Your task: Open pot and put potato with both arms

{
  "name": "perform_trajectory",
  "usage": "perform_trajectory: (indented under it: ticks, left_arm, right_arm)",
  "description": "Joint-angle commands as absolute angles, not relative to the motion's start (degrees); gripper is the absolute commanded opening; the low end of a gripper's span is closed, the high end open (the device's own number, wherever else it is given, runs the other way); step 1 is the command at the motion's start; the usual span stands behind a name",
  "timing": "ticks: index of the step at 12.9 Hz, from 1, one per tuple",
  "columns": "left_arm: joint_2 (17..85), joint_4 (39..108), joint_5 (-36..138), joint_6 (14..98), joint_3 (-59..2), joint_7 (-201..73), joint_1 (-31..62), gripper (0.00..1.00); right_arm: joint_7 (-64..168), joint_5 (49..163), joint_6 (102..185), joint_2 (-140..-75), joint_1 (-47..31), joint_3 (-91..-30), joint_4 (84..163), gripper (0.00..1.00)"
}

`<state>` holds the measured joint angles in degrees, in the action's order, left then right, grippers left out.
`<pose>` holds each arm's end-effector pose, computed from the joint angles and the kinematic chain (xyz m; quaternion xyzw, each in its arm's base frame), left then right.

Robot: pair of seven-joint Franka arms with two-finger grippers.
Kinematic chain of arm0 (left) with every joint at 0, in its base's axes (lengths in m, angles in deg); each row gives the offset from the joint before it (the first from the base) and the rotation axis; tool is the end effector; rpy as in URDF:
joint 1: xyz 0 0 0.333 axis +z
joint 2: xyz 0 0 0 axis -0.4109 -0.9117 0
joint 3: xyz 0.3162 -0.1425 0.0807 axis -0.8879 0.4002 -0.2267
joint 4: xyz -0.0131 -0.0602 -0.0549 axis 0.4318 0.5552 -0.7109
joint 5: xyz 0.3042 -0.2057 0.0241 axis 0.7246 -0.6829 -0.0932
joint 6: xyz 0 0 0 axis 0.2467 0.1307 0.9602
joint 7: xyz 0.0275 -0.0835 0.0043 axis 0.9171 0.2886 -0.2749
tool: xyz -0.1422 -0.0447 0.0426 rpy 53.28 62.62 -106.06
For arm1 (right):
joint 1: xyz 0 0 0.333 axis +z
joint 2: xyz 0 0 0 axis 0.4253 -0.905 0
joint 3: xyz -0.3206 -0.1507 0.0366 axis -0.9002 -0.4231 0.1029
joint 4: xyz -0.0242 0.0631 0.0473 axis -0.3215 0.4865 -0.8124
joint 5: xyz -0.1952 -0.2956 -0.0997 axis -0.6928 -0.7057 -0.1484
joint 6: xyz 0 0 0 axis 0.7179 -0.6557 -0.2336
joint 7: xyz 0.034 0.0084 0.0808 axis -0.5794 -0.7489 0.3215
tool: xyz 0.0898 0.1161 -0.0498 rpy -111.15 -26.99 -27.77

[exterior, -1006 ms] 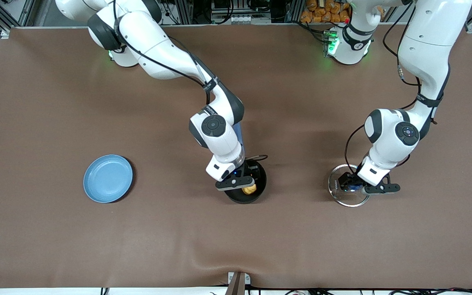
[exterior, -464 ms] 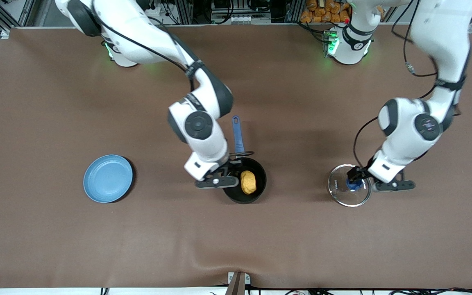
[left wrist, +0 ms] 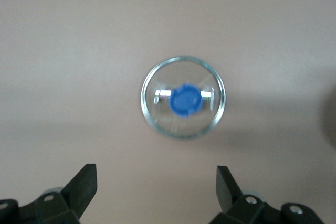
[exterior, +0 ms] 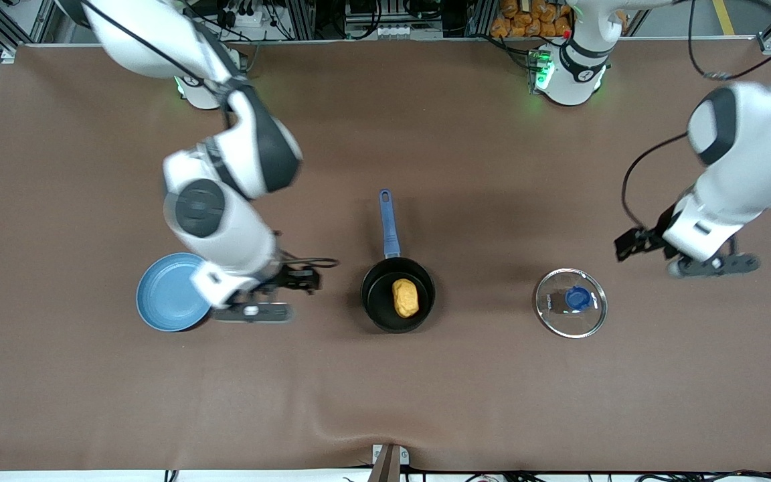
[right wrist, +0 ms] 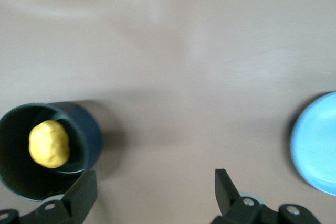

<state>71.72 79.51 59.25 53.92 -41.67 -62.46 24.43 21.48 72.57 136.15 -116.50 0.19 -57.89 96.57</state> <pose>0.5731 -0.0500 0.4784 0.9992 0.0270 0.0275 0.0113 0.6665 0.2906 0.4343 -0.9987 0.0335 -0.0256 0.0292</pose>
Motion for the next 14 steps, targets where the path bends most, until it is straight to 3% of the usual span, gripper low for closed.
perform_trajectory:
  ticks: [1,3,5,11,14]
  left_arm:
    - [71.80,68.19,59.68,39.62,-41.16,-62.37,24.88,1.00]
    - [71.62,60.88,57.94,33.00,-41.34,-61.84,24.88,1.00]
    - [71.45,57.61,57.13,31.83,-41.16,-59.83,24.70,1.00]
    - [71.10,55.67,56.78,31.04,-41.60,-59.55,24.96,1.00]
    - [71.18,55.58,56.78,29.81,-43.62,-59.55,24.96,1.00]
  right_arm:
    - [24.38,71.37,135.76,-106.53,-3.54,-57.48,107.59,1.00]
    - [25.80,70.92,135.67,-101.17,-6.17,-57.48,113.12,1.00]
    - [27.63,70.31,135.49,-97.03,-8.81,-57.57,116.83,1.00]
    - [36.87,70.31,127.15,-89.30,-16.72,-57.48,117.81,1.00]
    - [42.84,70.31,126.35,-83.24,-19.72,-57.48,122.53,1.00]
